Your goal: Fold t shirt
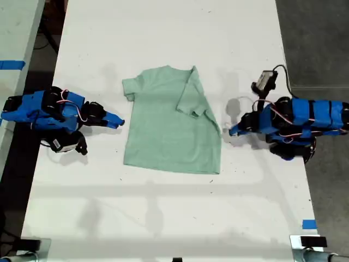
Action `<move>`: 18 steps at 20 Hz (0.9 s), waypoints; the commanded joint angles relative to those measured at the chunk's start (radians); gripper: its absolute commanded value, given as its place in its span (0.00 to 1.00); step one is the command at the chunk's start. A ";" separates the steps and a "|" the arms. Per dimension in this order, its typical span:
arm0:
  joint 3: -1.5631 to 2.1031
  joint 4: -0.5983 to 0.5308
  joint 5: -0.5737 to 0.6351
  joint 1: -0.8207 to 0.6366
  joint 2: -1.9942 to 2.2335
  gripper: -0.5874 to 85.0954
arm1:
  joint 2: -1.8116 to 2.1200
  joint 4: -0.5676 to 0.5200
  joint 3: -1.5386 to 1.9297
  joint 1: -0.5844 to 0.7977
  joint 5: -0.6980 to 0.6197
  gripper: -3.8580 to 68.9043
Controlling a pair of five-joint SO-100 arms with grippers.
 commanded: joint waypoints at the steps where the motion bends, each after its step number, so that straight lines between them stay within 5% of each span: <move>1: 0.012 -0.009 0.005 -0.003 0.005 0.15 | 0.388 0.063 0.193 -0.029 -0.055 0.12; 5: 0.012 -0.009 0.005 -0.003 0.005 0.15 | 0.374 0.029 0.232 0.021 -0.206 0.10; 18: 0.012 -0.009 0.005 -0.003 0.005 0.15 | 0.374 0.031 0.232 0.048 -0.227 0.09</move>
